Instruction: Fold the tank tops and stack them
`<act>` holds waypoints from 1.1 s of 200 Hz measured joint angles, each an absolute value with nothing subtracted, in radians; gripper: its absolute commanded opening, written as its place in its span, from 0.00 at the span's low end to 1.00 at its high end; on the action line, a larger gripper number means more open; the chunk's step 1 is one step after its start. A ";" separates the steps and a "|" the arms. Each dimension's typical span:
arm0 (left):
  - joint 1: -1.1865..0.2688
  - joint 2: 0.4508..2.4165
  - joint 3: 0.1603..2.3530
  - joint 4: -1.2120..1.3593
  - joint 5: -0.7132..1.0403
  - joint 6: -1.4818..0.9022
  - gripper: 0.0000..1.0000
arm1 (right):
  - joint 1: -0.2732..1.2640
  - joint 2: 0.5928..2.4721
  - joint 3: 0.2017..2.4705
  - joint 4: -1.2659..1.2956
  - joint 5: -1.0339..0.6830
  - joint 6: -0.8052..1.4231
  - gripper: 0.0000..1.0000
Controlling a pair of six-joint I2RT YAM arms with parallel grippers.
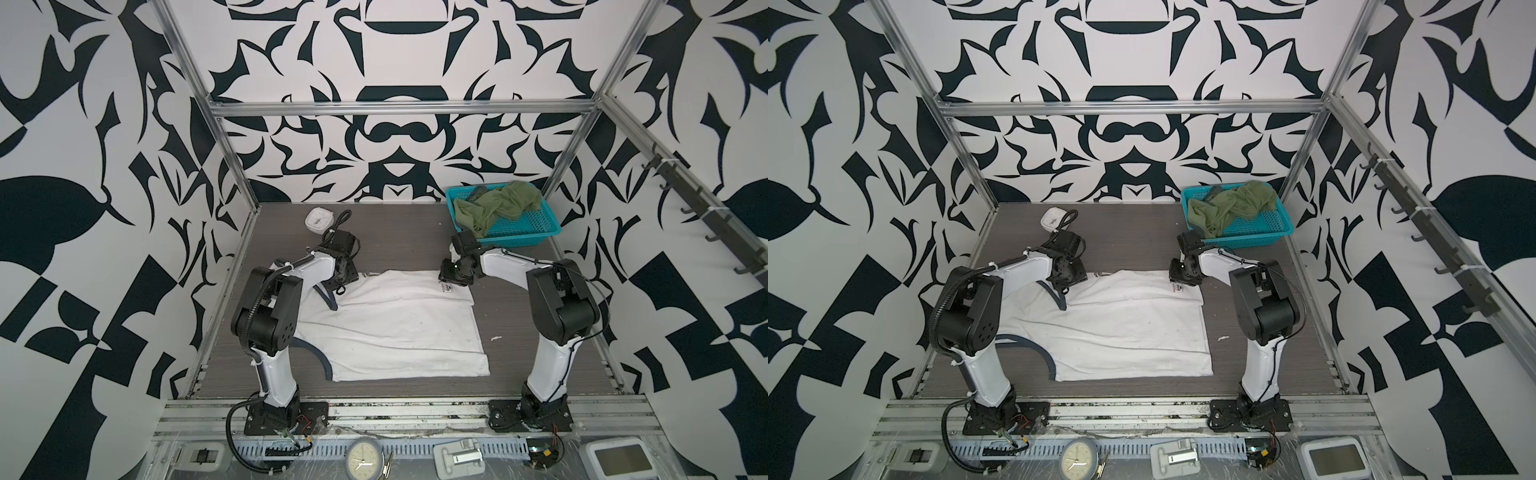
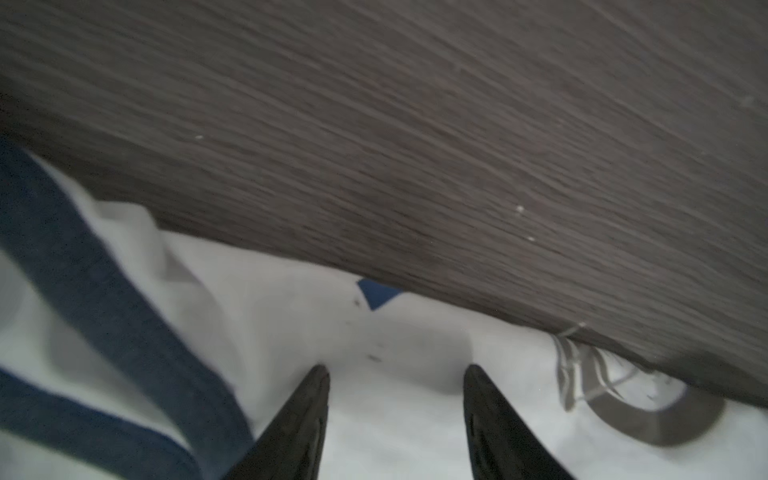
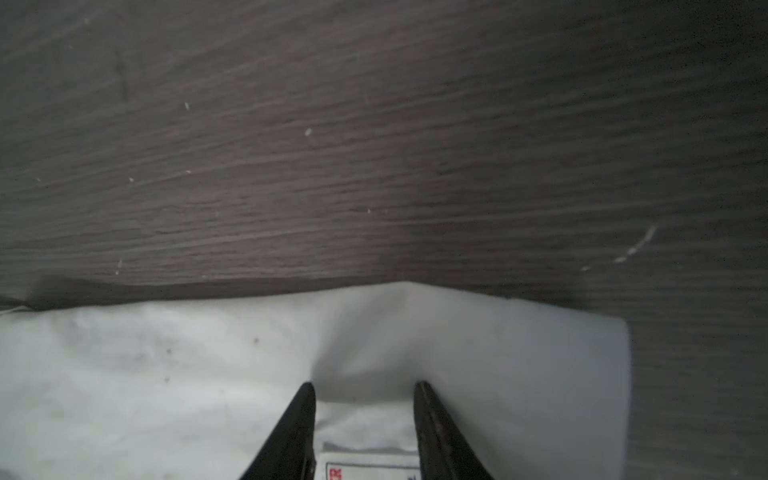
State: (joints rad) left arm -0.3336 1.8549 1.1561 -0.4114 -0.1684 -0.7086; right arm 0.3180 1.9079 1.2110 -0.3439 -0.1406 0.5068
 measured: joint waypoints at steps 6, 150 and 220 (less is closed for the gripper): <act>-0.321 1.850 1.148 -0.397 -0.164 -0.710 0.55 | 0.310 1.908 1.211 -0.340 -0.135 0.511 0.40; -0.321 1.770 1.118 -0.416 -0.116 -0.703 0.74 | 0.321 1.686 1.141 -0.385 -0.079 0.487 0.49; -0.187 1.621 1.095 -0.510 -0.179 -0.696 0.75 | 0.447 1.802 1.099 -0.377 -0.118 0.491 0.48</act>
State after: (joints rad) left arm -0.1871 1.6207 1.0954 -0.5102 -0.1795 -0.6956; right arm 0.4469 1.8015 1.0992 -0.3775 -0.1181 0.4911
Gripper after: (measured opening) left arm 0.747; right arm 0.482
